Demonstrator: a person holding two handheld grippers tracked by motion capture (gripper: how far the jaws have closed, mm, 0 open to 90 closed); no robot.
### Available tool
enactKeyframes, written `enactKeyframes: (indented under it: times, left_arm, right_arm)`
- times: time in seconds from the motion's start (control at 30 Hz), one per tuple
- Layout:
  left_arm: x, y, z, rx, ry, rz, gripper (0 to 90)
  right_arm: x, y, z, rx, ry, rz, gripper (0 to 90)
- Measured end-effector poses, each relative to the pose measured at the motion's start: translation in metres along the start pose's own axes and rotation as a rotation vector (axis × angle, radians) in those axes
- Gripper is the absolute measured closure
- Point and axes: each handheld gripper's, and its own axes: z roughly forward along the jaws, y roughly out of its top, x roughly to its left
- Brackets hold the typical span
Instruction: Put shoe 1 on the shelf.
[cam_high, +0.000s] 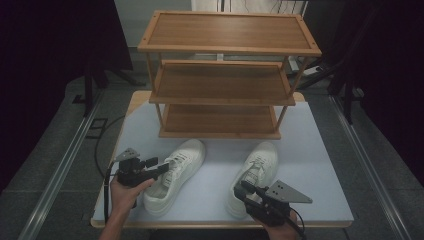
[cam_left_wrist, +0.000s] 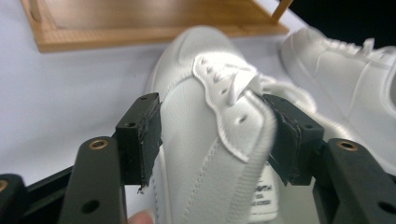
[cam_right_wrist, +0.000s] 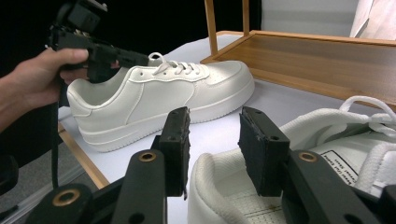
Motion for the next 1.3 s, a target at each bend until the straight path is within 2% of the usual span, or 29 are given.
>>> enactKeyframes:
  times: [0.1,0.3,0.5,0.57,0.8,0.97,1.1,1.13,1.17,1.3]
  left_arm:
    - [0.001,-0.001,0.004,0.012,-0.005,-0.003,40.4]
    - [0.0,-0.003,0.011,0.035,0.04,0.025,44.9]
    - [-0.002,-0.003,0.01,0.006,0.038,0.043,66.6]
    - [-0.004,-0.004,0.009,-0.012,0.058,0.063,73.3]
    - [-0.006,-0.004,0.009,-0.03,0.067,0.084,80.0]
    - [-0.005,-0.005,0.006,-0.048,0.044,0.071,82.0]
    - [-0.005,-0.003,0.001,-0.076,-0.002,0.058,82.3]
    - [-0.006,-0.002,-0.003,-0.099,-0.028,0.049,82.3]
    - [-0.006,-0.002,-0.003,-0.099,-0.028,0.049,82.4]
    - [-0.01,0.002,-0.011,-0.145,-0.075,0.034,82.3]
  right_arm:
    - [-0.001,0.0,-0.001,-0.001,-0.003,0.002,62.0]
    - [-0.002,0.001,-0.003,-0.011,-0.01,0.007,61.9]
    - [-0.002,0.001,-0.002,-0.013,-0.014,0.01,61.9]
    - [-0.002,0.0,-0.001,-0.013,-0.017,0.009,61.9]
    - [-0.003,-0.001,-0.001,-0.01,-0.019,0.01,61.9]
    - [-0.004,-0.001,-0.003,-0.02,-0.024,0.015,62.1]
    - [-0.006,0.0,-0.005,-0.032,-0.032,0.021,62.2]
    - [-0.006,0.0,-0.005,-0.034,-0.034,0.021,62.2]
    - [-0.006,0.001,-0.006,-0.035,-0.035,0.021,62.2]
    - [-0.007,0.001,-0.007,-0.039,-0.036,0.023,62.2]
